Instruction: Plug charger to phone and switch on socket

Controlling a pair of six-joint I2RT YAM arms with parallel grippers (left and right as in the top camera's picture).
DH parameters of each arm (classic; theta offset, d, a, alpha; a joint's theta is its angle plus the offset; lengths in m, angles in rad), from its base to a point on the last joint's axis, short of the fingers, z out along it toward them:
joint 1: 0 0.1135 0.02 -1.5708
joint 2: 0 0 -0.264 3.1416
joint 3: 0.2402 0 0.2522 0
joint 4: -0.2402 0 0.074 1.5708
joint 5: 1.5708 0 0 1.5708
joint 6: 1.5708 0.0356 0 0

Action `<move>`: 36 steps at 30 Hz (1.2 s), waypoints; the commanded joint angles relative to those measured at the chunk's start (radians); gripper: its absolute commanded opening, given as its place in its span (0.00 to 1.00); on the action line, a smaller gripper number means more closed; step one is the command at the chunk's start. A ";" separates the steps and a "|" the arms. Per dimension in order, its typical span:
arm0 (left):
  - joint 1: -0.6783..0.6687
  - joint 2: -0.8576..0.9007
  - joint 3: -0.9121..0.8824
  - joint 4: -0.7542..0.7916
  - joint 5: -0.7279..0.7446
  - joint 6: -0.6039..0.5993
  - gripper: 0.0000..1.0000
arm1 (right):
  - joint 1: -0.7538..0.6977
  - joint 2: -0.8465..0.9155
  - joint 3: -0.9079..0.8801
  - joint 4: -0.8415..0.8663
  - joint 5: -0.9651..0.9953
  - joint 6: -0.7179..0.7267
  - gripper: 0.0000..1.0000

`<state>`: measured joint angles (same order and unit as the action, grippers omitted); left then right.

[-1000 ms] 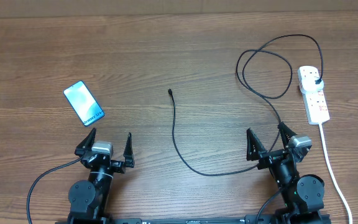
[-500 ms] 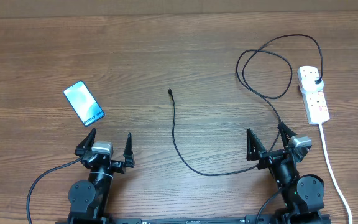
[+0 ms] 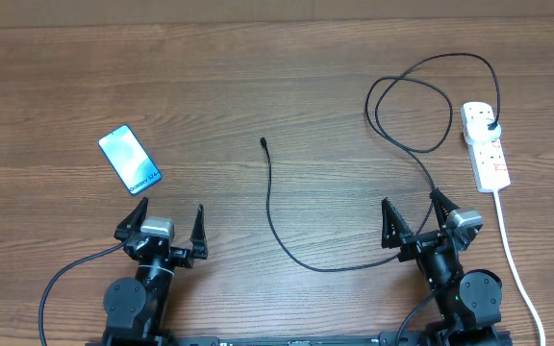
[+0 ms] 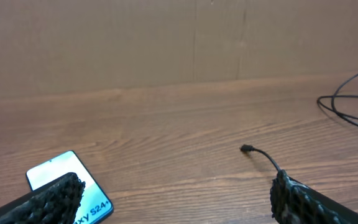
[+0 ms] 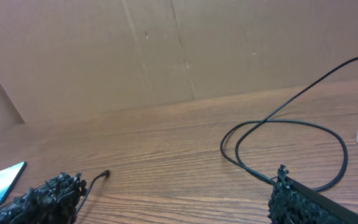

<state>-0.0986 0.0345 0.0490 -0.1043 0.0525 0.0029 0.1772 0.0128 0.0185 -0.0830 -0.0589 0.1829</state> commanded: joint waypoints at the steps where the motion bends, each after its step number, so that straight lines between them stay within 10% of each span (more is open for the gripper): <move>1: -0.005 0.091 0.097 0.000 0.015 0.000 1.00 | -0.005 -0.010 -0.011 0.003 0.013 -0.002 1.00; 10: -0.005 0.575 0.454 -0.051 0.026 0.029 1.00 | -0.005 -0.010 -0.011 0.003 0.012 -0.002 1.00; 24: -0.005 1.463 1.551 -0.962 0.109 0.026 1.00 | -0.005 -0.010 -0.011 0.003 0.012 -0.002 1.00; 36: -0.005 1.665 1.640 -0.997 0.185 0.006 1.00 | -0.005 -0.010 -0.011 0.003 0.013 -0.002 1.00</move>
<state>-0.0986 1.6497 1.6596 -1.1137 0.2543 0.0116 0.1772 0.0101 0.0185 -0.0837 -0.0589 0.1833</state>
